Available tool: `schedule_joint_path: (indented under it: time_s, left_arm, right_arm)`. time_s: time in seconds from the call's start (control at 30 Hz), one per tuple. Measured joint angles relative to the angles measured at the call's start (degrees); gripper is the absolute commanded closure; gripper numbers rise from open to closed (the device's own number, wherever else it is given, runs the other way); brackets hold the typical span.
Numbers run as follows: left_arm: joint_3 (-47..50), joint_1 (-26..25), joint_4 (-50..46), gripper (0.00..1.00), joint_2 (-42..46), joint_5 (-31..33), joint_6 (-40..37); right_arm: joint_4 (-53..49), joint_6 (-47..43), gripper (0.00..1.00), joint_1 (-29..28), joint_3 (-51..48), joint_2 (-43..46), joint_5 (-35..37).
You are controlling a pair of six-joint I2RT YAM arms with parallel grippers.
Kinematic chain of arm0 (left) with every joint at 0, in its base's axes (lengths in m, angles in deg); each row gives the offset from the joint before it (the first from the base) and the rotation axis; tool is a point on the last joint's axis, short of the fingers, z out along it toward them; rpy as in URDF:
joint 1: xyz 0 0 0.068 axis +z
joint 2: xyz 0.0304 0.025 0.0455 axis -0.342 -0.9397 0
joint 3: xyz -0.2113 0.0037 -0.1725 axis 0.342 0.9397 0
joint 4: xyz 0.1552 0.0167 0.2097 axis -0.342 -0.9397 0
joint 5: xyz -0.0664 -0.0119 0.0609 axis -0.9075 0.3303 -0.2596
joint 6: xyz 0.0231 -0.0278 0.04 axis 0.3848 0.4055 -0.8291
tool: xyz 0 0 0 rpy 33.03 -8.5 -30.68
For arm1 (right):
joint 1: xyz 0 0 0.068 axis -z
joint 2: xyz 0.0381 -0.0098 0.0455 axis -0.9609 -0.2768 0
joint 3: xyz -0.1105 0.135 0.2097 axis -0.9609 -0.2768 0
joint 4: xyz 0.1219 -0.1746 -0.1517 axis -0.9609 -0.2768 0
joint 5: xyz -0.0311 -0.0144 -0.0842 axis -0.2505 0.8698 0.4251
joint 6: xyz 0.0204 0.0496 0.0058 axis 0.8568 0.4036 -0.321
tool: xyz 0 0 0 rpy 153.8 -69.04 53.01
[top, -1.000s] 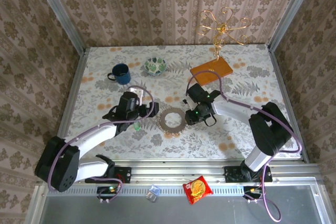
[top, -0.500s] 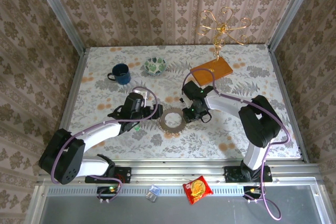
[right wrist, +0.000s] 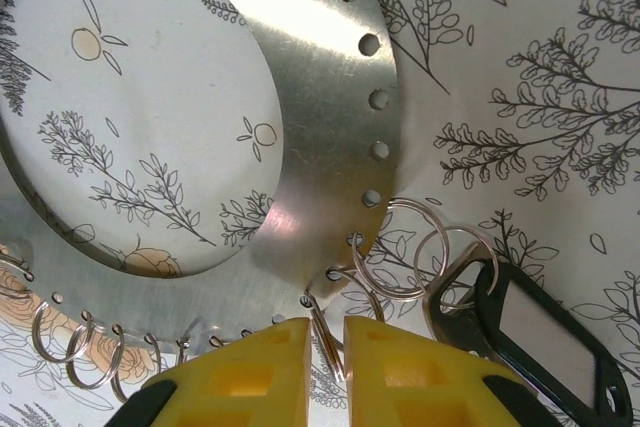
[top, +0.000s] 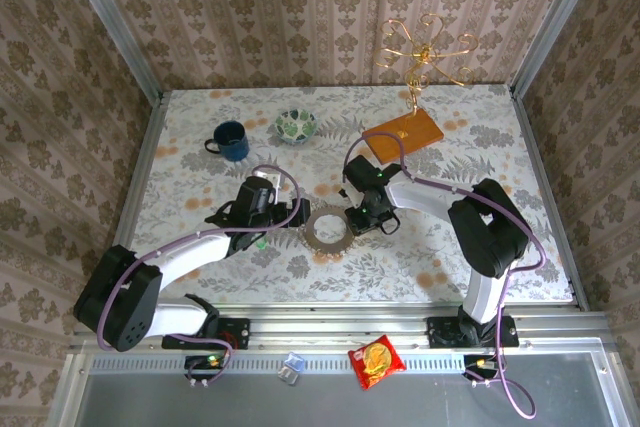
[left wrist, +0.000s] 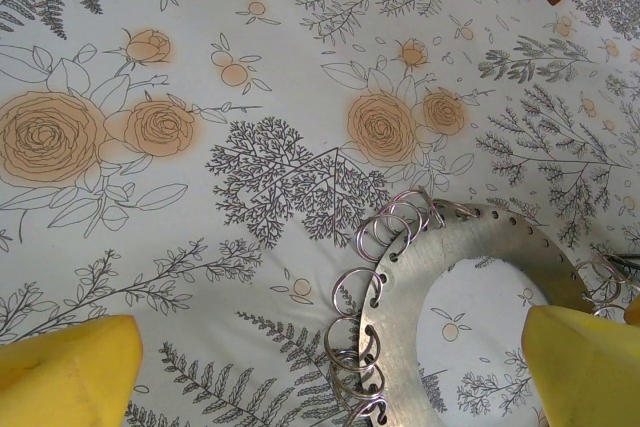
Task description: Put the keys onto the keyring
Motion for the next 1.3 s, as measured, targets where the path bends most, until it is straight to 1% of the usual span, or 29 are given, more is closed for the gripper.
schedule_joint_path:
  time_s: [0.27,0.33,0.43,0.5,0.8,0.93,1.07,1.17,1.3]
  left_arm:
    - [0.0,0.0,0.0,0.02,0.0,0.0,0.0]
    - [0.0,0.0,0.0,0.02,0.0,0.0,0.0]
    - [0.0,0.0,0.0,0.02,0.0,0.0,0.0]
    - [0.0,0.0,0.0,0.02,0.0,0.1,0.0]
    - [0.0,0.0,-0.3,0.02,1.0,1.0,-1.4]
    - [0.0,0.0,-0.2,0.02,4.0,1.1,-4.7]
    - [0.0,0.0,0.4,0.05,7.5,0.6,-9.4]
    - [0.0,0.0,1.7,0.10,10.4,-1.0,-13.8]
    - [0.1,0.0,3.3,0.21,13.8,-5.3,-20.6]
  right_arm:
    - [-0.8,-0.2,0.85,-0.4,0.5,-1.6,-0.5]
    - [-1.2,-0.3,0.88,-0.4,0.7,-1.9,-0.5]
    - [-1.4,-0.5,0.96,-0.4,1.0,-2.0,-0.6]
    - [-1.5,-0.7,1.00,-0.4,1.2,-2.0,-0.6]
    - [-3.9,-2.2,1.00,-0.5,2.1,-0.2,-0.5]
    - [-5.1,-4.8,1.00,-0.7,3.2,3.5,-0.5]
    - [-6.1,-8.8,1.00,-0.9,4.5,7.6,-0.8]
    - [-6.9,-12.2,1.00,-1.0,5.3,10.1,-1.7]
    - [-7.2,-17.2,1.00,-1.0,5.7,12.9,-4.5]
